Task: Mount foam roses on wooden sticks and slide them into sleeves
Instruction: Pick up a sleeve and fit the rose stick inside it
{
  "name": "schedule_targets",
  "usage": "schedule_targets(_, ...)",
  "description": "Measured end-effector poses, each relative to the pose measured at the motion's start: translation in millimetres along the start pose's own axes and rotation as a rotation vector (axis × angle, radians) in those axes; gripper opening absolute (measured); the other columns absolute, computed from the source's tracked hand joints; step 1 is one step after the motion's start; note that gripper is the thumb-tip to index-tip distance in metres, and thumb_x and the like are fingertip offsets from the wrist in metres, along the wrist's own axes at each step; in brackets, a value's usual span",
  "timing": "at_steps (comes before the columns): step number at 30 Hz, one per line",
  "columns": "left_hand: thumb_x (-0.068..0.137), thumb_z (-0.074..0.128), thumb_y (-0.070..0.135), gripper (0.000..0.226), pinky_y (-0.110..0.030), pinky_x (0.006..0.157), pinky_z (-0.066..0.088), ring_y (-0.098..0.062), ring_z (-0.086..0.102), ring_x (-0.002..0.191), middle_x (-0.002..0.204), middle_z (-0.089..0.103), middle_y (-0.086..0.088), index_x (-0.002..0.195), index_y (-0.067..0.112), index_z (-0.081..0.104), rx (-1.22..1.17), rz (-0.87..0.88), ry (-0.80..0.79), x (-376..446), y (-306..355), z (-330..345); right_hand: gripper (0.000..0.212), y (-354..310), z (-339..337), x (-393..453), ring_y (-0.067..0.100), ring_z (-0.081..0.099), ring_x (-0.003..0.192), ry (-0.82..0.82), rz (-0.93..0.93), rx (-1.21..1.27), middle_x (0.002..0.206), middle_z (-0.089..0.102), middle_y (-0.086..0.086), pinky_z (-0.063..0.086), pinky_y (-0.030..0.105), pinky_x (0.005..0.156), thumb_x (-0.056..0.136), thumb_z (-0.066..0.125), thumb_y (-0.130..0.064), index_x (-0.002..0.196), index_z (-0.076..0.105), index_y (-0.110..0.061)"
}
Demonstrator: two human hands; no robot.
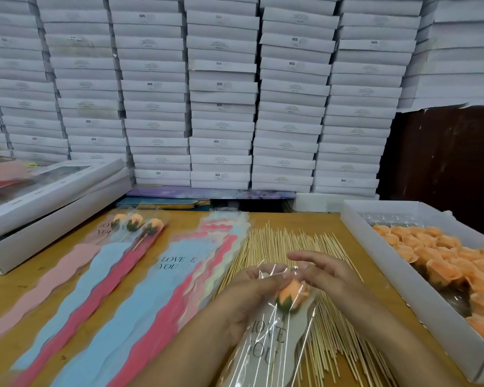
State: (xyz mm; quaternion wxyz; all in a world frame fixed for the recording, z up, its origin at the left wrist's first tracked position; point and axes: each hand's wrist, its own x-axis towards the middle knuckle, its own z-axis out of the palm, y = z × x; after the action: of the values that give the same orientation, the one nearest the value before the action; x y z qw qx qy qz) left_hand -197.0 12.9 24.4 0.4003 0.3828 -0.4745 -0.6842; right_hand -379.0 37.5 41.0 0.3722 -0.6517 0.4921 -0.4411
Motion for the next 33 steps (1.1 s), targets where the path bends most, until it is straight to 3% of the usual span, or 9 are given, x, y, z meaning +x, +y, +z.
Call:
schedule_targets(3,0.075,0.08,0.026,0.025,-0.023,0.06,0.055,-0.013,0.072,0.07,0.085,0.077,-0.006,0.096,0.013,0.078,-0.006,0.001,-0.041,-0.1,0.5,0.2,0.037,-0.7,-2.1,-0.6,-0.004,0.067,0.098,-0.042,0.006,0.004,0.104,0.075,-0.018,0.043,0.023,0.083,0.072,0.063,-0.057,0.109,0.066,-0.054)
schedule_targets(6,0.079,0.077,0.032,0.023,-0.038,0.087,0.056,-0.02,0.071,0.088,0.094,0.077,-0.008,0.095,0.016,0.079,0.018,-0.019,0.013,1.8,0.6,-0.3,0.038,-0.4,-2.7,-1.0,-0.001,0.069,0.095,-0.072,0.017,0.011,0.103,0.076,-0.013,0.044,0.024,0.084,0.074,0.067,-0.05,0.112,0.064,-0.051)
schedule_targets(10,0.091,0.067,0.027,0.018,-0.025,0.057,0.055,-0.017,0.071,0.066,0.084,0.076,-0.009,0.089,0.013,0.078,-0.074,-0.037,0.013,1.3,2.7,1.0,0.038,1.8,-1.0,-2.0,0.001,0.067,0.102,-0.042,0.001,0.012,0.102,0.076,-0.008,0.045,0.031,0.093,0.077,0.069,-0.043,0.114,0.063,-0.05)
schedule_targets(14,0.088,0.07,0.029,0.015,-0.032,0.076,0.05,-0.015,0.071,0.08,0.092,0.078,-0.004,0.088,0.018,0.08,-0.027,-0.035,0.026,0.9,1.5,1.4,0.045,-1.9,1.6,-2.0,-0.004,0.068,0.095,-0.065,0.024,0.005,0.1,0.076,-0.012,0.042,0.021,0.082,0.076,0.064,-0.047,0.12,0.059,-0.046)
schedule_targets(18,0.084,0.073,0.024,0.013,-0.021,0.06,0.054,-0.012,0.071,0.072,0.088,0.078,-0.006,0.088,0.014,0.081,-0.081,-0.043,-0.001,-0.1,0.6,2.8,0.049,-4.7,1.2,-3.9,-0.011,0.062,0.105,-0.17,0.06,0.008,0.111,0.073,-0.017,0.037,0.016,0.084,0.072,0.065,-0.056,0.12,0.062,-0.049)
schedule_targets(22,0.084,0.073,0.027,0.026,-0.026,0.063,0.054,-0.015,0.07,0.071,0.088,0.077,-0.004,0.104,0.012,0.077,-0.121,-0.025,0.041,1.4,3.4,0.7,0.047,-2.9,-3.7,-2.7,0.006,0.064,0.113,0.045,-0.009,0.152,0.118,0.072,-0.009,0.046,0.036,0.098,0.073,0.073,-0.054,0.118,0.065,-0.046)
schedule_targets(25,0.079,0.077,0.021,0.036,-0.033,0.067,0.056,-0.022,0.071,0.073,0.094,0.077,-0.011,0.111,0.005,0.072,-0.208,-0.004,0.127,3.0,5.0,-0.1,0.057,-0.2,-7.8,-0.8,0.008,0.067,0.109,0.157,0.01,0.299,0.12,0.07,-0.009,0.051,0.039,0.098,0.071,0.076,-0.048,0.124,0.061,-0.037)
schedule_targets(29,0.071,0.079,0.017,0.049,-0.022,0.051,0.054,-0.015,0.072,0.068,0.094,0.077,-0.01,0.117,0.002,0.07,-0.247,0.092,0.254,4.7,6.4,0.4,0.076,4.3,1.0,-2.5,0.017,0.073,0.096,0.02,0.218,0.204,0.117,0.071,-0.002,0.057,0.045,0.093,0.063,0.079,-0.053,0.132,0.055,-0.03)
schedule_targets(33,0.086,0.072,0.011,0.041,-0.025,0.052,0.055,-0.017,0.071,0.065,0.096,0.073,-0.014,0.123,-0.005,0.065,-0.327,0.139,0.266,3.1,8.7,2.4,0.082,8.9,18.1,-4.6,0.022,0.074,0.098,-0.17,0.327,0.164,0.107,0.076,0.002,0.053,0.048,0.096,0.062,0.09,-0.046,0.133,0.053,-0.025)
